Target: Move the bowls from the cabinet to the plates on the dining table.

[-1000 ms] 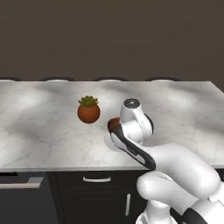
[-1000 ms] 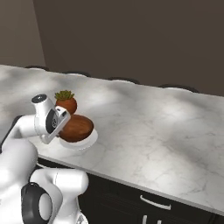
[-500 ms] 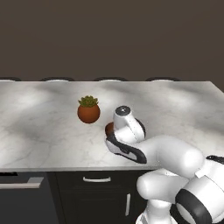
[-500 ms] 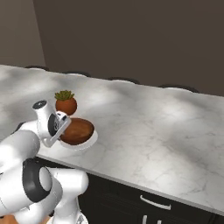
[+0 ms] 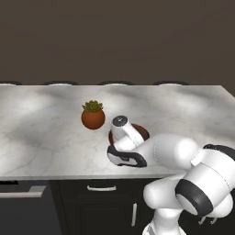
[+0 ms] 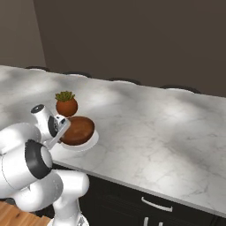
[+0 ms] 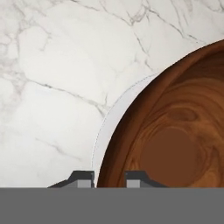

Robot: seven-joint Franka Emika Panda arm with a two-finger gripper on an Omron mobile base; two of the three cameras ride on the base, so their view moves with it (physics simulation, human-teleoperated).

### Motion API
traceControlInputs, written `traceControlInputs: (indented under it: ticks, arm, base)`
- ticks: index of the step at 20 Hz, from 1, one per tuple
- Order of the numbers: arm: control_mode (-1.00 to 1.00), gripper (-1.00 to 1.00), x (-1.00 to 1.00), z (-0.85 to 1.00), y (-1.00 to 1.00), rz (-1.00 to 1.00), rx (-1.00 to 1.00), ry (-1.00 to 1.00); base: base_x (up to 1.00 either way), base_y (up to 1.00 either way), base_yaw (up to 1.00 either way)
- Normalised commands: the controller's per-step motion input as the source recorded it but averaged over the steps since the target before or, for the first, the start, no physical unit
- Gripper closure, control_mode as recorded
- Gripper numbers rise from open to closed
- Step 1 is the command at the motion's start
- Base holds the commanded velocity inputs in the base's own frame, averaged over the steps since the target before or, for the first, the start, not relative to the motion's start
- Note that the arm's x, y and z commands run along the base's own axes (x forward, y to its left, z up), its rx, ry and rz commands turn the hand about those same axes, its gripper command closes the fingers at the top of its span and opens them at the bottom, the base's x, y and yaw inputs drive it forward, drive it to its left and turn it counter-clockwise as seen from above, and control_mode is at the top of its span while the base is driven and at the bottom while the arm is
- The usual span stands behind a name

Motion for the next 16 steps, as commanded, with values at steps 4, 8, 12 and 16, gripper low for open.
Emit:
traceControlInputs:
  ticks: [4,8,12,16]
  arm:
    - [-1.0,1.0,0.0,-0.08,0.04,-0.01,0.0,0.01]
    - [-1.0,-1.0,0.0,-0.01,0.0,0.0,0.0,0.03]
    - [-1.0,-1.0,0.0,0.0,0.0,0.0,0.0,0.0]
    - [-1.0,-1.0,0.0,0.0,0.0,0.0,0.0,0.0]
  base:
    - [0.0,0.0,0.0]
    - [0.0,0.0,0.0]
    - [0.0,0.0,0.0]
    - [0.0,0.0,0.0]
